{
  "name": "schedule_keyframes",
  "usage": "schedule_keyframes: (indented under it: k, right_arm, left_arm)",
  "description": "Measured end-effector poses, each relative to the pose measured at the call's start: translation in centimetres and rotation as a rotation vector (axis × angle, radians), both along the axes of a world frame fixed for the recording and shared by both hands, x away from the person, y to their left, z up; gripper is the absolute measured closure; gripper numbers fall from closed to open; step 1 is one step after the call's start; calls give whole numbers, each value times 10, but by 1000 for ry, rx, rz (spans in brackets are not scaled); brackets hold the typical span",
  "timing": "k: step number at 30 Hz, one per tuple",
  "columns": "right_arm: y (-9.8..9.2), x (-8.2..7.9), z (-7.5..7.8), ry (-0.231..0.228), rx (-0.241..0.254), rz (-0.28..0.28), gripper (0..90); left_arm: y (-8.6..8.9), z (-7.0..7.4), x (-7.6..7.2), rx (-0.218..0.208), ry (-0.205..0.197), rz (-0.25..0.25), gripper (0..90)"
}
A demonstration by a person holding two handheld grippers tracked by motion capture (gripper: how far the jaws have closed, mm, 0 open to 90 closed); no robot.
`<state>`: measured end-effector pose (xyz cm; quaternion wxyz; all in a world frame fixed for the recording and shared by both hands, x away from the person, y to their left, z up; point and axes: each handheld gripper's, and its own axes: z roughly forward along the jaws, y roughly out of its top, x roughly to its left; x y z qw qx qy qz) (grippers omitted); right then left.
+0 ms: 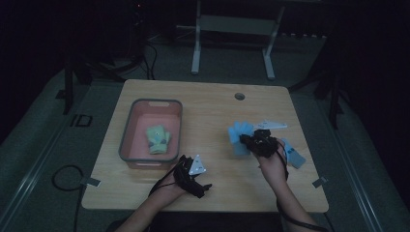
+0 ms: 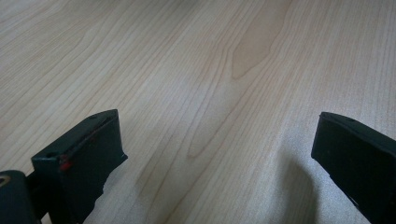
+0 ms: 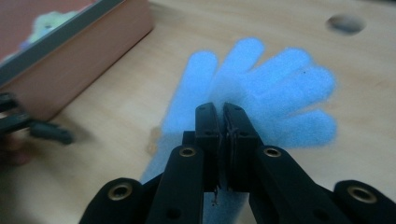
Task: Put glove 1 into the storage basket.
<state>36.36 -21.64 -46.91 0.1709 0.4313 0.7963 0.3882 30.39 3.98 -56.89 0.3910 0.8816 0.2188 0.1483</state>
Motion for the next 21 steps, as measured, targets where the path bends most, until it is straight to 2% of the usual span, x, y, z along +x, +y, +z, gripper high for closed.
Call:
schedule_keyframes:
  k: [2, 4, 7, 11, 12, 14, 20, 21]
  right_arm:
    - [2, -2, -3, 3, -7, -2, 855]
    - [8, -10, -18, 36, -6, -12, 856]
    - [12, -13, -32, 73, 0, -16, 856]
    - [19, -15, -48, 97, -21, -21, 857]
    - [21, -15, -51, 94, -42, -20, 857]
    - [22, -12, -57, 118, -36, -24, 857]
    - [24, -6, -68, 131, -52, -37, 848]
    - [22, -3, -73, 143, -61, -40, 806]
  left_arm:
    - [0, 0, 0, 1, 0, 0, 24]
    - [-1, 0, -2, 2, 0, 0, 24]
    - [-1, 0, -2, 6, -2, -5, 24]
    - [0, -1, -2, 1, 0, -7, 24]
    - [0, 0, -2, 1, 2, -8, 24]
    - [0, 0, -2, -2, 1, -6, 24]
    - [1, -1, -2, -4, 5, -9, 24]
    - [1, -1, -2, -3, 5, -11, 24]
